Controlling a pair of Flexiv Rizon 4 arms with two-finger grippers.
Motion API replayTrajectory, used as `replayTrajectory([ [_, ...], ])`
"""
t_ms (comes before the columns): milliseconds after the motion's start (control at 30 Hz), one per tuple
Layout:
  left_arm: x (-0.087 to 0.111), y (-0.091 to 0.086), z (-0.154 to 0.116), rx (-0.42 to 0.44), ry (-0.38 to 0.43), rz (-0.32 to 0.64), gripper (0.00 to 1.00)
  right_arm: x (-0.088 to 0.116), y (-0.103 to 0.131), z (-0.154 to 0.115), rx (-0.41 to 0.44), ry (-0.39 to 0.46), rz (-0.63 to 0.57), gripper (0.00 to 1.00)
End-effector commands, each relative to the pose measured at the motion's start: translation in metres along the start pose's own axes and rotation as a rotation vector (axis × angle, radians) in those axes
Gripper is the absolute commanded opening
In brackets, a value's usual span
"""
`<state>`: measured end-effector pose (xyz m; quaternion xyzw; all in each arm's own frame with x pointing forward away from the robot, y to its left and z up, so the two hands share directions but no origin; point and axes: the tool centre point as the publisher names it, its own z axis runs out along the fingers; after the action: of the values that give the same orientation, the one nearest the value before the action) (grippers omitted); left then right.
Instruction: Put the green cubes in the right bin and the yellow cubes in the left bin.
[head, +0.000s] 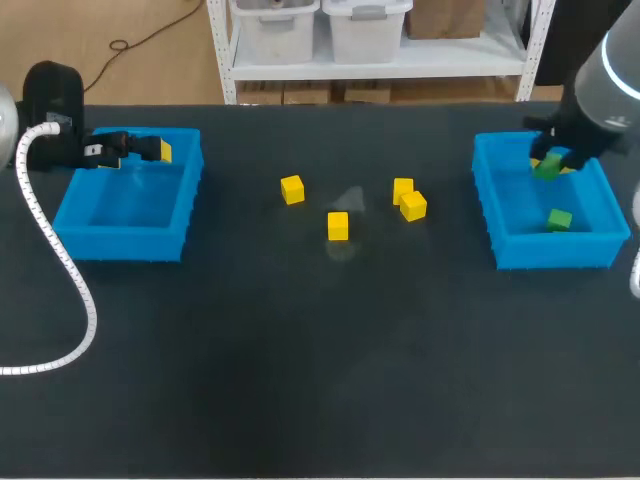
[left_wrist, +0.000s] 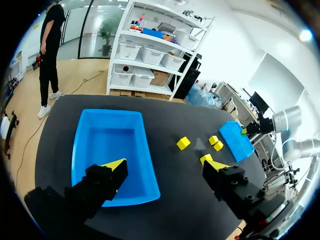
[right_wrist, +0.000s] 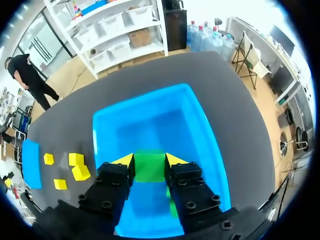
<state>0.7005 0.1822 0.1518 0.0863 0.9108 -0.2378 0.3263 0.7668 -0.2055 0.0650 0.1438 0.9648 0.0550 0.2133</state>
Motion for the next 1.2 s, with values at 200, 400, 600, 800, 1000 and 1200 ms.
replayTrajectory([
  [200,0.001,0.002,0.000,0.009,-0.006,0.002,1.00,-0.003,0.007,0.006,0.022,-0.066,0.000,1.00],
  [400,0.001,0.002,0.000,0.009,-0.006,0.002,1.00,-0.003,0.007,0.006,0.022,-0.066,0.000,1.00],
  [600,0.001,0.002,0.000,0.009,-0.006,0.002,1.00,-0.003,0.007,0.006,0.022,-0.066,0.000,1.00],
  [800,0.001,0.002,0.000,0.009,-0.006,0.002,1.00,-0.003,0.007,0.006,0.022,-0.066,0.000,1.00],
  [1000,0.001,0.002,0.000,0.009,-0.006,0.002,1.00,-0.003,0.007,0.006,0.022,-0.066,0.000,1.00],
  [1200,-0.015,-0.005,0.001,-0.056,0.055,0.180,1.00,-0.003,0.007,0.006,0.022,-0.066,0.000,1.00],
])
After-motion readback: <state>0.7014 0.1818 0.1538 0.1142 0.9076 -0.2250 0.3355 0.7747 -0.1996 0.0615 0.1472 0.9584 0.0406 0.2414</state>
